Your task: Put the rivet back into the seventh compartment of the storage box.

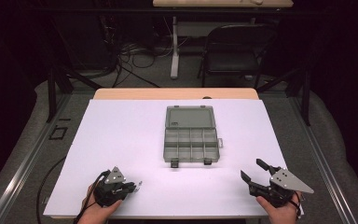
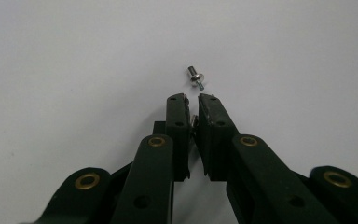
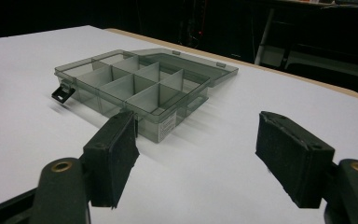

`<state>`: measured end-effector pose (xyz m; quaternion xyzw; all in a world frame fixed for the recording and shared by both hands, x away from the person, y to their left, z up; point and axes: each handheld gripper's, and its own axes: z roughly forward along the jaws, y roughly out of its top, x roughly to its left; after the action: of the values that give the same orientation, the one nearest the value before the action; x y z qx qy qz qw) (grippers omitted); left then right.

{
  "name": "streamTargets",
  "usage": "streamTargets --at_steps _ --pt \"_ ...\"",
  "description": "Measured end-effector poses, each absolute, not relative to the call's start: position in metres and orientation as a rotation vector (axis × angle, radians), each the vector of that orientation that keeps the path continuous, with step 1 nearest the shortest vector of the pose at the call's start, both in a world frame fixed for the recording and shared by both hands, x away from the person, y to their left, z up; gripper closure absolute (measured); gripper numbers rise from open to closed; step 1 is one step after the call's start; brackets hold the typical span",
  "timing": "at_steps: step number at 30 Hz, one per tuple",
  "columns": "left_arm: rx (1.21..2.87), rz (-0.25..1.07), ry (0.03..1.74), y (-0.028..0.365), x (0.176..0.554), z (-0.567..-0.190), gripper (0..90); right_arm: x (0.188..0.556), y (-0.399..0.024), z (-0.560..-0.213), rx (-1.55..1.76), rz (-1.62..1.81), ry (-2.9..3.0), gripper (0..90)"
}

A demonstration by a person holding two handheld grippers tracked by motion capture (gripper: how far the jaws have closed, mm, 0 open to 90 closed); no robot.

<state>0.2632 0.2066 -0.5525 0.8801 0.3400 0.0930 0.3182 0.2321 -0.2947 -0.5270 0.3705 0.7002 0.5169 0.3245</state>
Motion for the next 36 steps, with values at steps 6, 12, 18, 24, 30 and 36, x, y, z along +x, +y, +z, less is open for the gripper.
streamTargets --at_steps 6,12,18,24,30,36 --pt "2.31 0.232 0.9 0.207 0.264 -0.55 83.3 0.232 -0.295 -0.527 0.974 1.355 1.836 28.2" --pt "2.261 0.238 0.906 0.208 0.266 -0.54 83.3 0.232 -0.295 -0.527 0.974 1.356 1.838 28.1" --pt "2.232 0.252 0.904 0.207 0.267 -0.53 83.3 0.232 -0.294 -0.527 0.978 1.357 1.836 28.1" --pt "2.208 0.277 0.911 0.206 0.267 -0.523 83.3 0.232 -0.295 -0.527 0.98 1.354 1.837 28.2" --pt "2.152 0.32 0.888 0.201 0.268 -0.509 83.3 0.232 -0.294 -0.527 0.973 1.359 1.835 28.1" --pt "2.057 0.351 0.873 0.195 0.272 -0.488 83.3 0.232 -0.294 -0.527 0.975 1.358 1.837 28.1"
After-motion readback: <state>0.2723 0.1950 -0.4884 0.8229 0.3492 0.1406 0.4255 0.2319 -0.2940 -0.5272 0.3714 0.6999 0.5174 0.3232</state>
